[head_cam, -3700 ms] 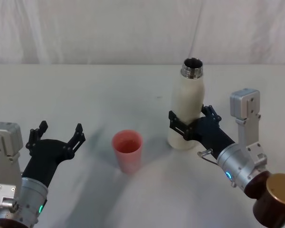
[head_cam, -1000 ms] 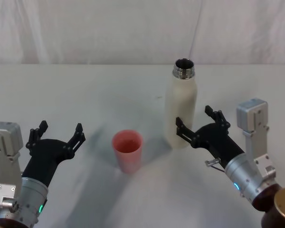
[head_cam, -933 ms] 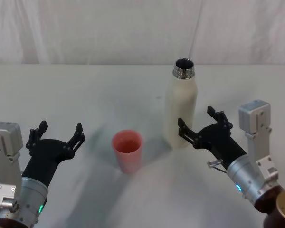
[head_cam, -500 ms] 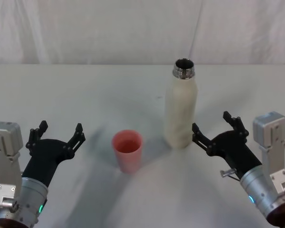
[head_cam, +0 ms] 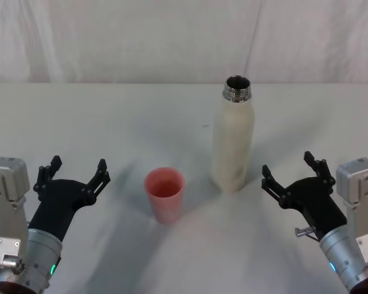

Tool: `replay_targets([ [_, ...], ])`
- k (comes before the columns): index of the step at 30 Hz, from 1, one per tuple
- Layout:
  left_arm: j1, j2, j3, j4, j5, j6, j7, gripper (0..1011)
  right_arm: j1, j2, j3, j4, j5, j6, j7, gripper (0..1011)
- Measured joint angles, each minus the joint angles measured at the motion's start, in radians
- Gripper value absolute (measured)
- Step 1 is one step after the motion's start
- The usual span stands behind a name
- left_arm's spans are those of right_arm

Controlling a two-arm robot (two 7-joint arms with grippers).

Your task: Grasp the thermos with one hand and pour water into the cup lid.

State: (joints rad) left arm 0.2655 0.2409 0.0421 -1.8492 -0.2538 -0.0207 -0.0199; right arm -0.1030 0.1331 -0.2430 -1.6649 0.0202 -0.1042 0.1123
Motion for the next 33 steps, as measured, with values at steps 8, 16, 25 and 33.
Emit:
replay_targets([
  [8,0.000,0.000,0.000,0.000,0.000,0.000,0.000,1001,-0.010,-0.023,0.026,0.021,-0.019,-0.018,-0.016,1001],
  [16,0.000,0.000,0.000,0.000,0.000,0.000,0.000,1001,-0.016,-0.038,0.036,0.034,-0.040,-0.029,-0.021,1001],
  [25,0.000,0.000,0.000,0.000,0.000,0.000,0.000,1001,-0.018,-0.050,0.045,0.043,-0.045,-0.037,-0.021,1001],
  [33,0.000,0.000,0.000,0.000,0.000,0.000,0.000,1001,-0.018,-0.057,0.052,0.048,-0.047,-0.041,-0.019,1001],
])
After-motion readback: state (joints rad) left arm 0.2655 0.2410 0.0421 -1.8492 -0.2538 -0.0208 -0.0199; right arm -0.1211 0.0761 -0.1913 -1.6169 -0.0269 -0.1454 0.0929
